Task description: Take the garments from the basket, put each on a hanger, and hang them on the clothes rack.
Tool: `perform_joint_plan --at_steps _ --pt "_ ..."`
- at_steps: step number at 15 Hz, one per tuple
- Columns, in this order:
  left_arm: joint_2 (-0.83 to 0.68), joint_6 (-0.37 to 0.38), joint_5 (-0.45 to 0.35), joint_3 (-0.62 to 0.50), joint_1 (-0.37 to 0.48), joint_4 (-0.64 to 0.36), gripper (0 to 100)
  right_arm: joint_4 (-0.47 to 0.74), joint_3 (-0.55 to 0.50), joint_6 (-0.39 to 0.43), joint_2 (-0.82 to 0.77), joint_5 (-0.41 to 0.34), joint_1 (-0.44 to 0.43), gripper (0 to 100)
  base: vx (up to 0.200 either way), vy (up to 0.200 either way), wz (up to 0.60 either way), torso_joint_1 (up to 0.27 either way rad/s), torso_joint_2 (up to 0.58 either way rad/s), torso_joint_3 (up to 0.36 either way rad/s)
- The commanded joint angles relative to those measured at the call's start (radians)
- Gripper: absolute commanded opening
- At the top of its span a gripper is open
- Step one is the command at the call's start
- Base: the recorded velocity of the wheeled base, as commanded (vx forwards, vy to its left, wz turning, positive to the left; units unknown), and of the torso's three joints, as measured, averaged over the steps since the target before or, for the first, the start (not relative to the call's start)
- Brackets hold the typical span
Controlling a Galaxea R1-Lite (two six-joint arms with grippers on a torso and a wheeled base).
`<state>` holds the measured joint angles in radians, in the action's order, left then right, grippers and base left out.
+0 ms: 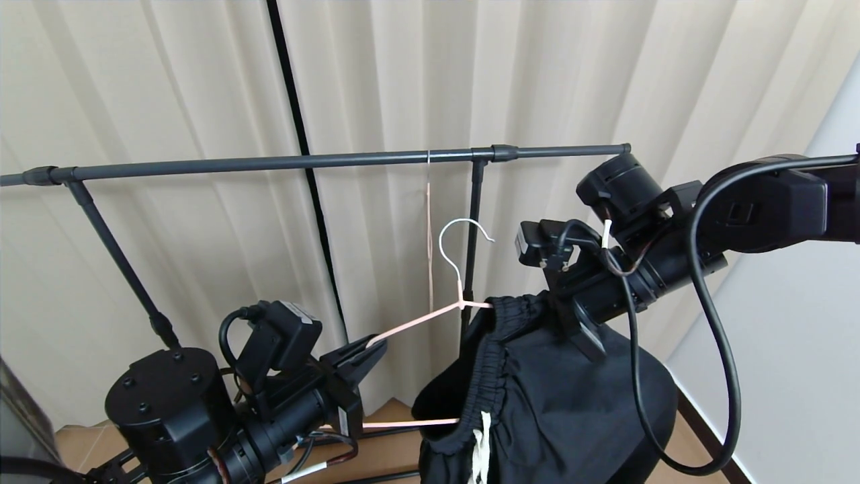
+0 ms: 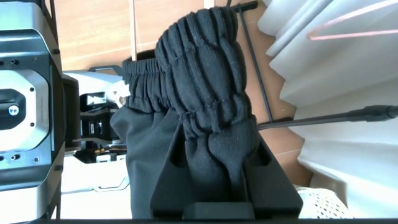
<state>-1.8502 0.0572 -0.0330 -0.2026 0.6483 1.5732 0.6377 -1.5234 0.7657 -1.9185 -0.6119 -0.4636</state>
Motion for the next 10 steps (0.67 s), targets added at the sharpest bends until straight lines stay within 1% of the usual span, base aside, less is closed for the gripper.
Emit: perform_joint_plan --at_steps 1,2,3,5,7,8,10 --pt "-0.006 0.003 0.002 0.002 -0.002 -0.002 0 0.000 0.000 0.001 0.018 0.000 0.000 0 0.000 0.000 0.00 0.000 0.00 0.000" --pt "-0.004 0.004 0.002 0.003 -0.004 -0.002 0 0.000 0.000 0.001 0.024 0.001 0.000 0 0.000 0.000 0.00 0.000 0.00 0.000" --pt "-0.004 0.004 0.002 0.005 -0.004 -0.002 100 0.002 0.000 0.001 0.029 0.001 0.000 0 0.000 0.000 0.00 0.000 0.00 0.000" --pt "-0.004 -0.004 0.001 0.011 -0.002 -0.002 100 -0.001 0.011 0.001 0.044 0.003 0.000 0 0.000 0.000 0.00 0.000 0.00 0.000" --pt "-0.001 -0.013 -0.038 0.009 -0.013 -0.002 100 -0.007 0.022 0.007 0.067 0.011 0.002 0 0.000 0.000 0.00 0.000 0.00 0.000" --pt "0.000 -0.016 -0.050 0.005 -0.050 -0.002 100 -0.009 0.022 0.009 0.075 0.020 0.003 0 0.000 0.000 0.00 0.000 0.00 0.000" --pt "0.002 -0.020 -0.090 -0.018 -0.121 -0.002 100 -0.027 0.025 0.010 0.096 0.073 0.003 0 0.000 0.000 0.00 0.000 0.00 0.000"
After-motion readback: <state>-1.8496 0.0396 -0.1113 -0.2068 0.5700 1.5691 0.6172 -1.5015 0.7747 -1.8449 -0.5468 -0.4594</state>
